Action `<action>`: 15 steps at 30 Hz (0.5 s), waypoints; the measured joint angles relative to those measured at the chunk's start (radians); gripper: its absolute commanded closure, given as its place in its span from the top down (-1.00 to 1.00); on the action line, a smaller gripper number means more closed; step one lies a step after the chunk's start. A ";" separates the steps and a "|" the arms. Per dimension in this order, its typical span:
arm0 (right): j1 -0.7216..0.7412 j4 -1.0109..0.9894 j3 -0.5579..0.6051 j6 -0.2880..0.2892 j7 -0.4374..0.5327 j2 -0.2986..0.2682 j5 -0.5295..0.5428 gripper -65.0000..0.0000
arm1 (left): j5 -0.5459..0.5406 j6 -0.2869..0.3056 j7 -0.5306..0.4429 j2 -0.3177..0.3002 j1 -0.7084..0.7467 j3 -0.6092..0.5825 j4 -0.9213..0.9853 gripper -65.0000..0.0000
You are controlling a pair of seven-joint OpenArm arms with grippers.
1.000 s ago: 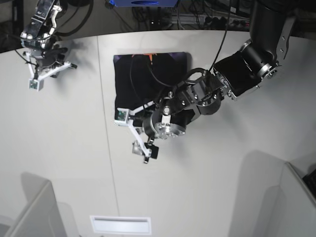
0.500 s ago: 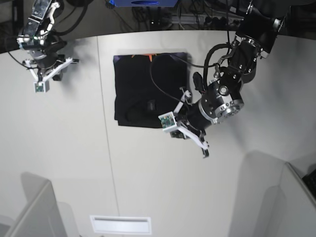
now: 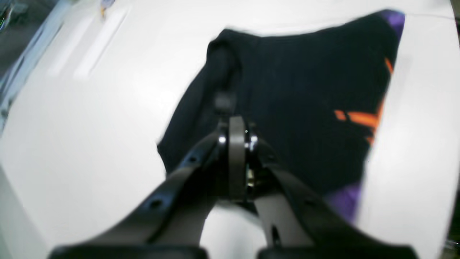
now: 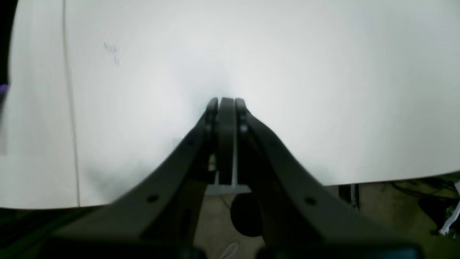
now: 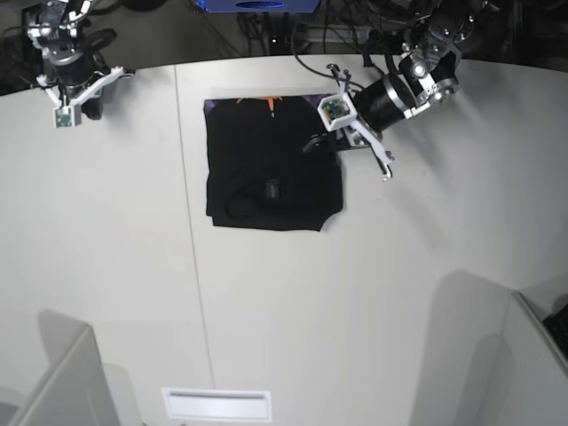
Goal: Fold the T-shirt properly
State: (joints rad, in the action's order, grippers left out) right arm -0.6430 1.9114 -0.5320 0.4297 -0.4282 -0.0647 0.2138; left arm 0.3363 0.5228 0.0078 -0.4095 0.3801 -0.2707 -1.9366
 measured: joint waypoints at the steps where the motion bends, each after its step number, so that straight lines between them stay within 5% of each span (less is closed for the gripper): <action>1: -0.022 0.001 0.000 0.003 0.012 -0.002 0.003 -1.00 | 0.009 0.002 -0.024 -0.004 0.021 0.000 0.000 -1.00; 4: -0.104 0.000 0.000 0.024 0.038 -0.001 -0.003 -1.00 | 0.027 0.000 -0.100 0.000 0.093 0.003 -0.001 -1.00; 9: -0.175 0.000 -0.027 0.165 0.074 0.007 -0.004 -1.00 | 0.068 0.000 -0.177 -0.026 0.217 0.000 0.000 -1.00; 15: -0.282 0.002 -0.044 0.173 0.079 -0.005 -0.009 -1.00 | 0.067 0.000 -0.206 -0.035 0.356 0.063 -0.001 -1.00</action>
State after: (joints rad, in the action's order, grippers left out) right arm -0.9245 1.9137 -0.5762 0.6025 -0.3496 -0.0696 0.2047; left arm 0.4034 0.5224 -0.1978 -0.4442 0.7361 -0.2081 -1.9377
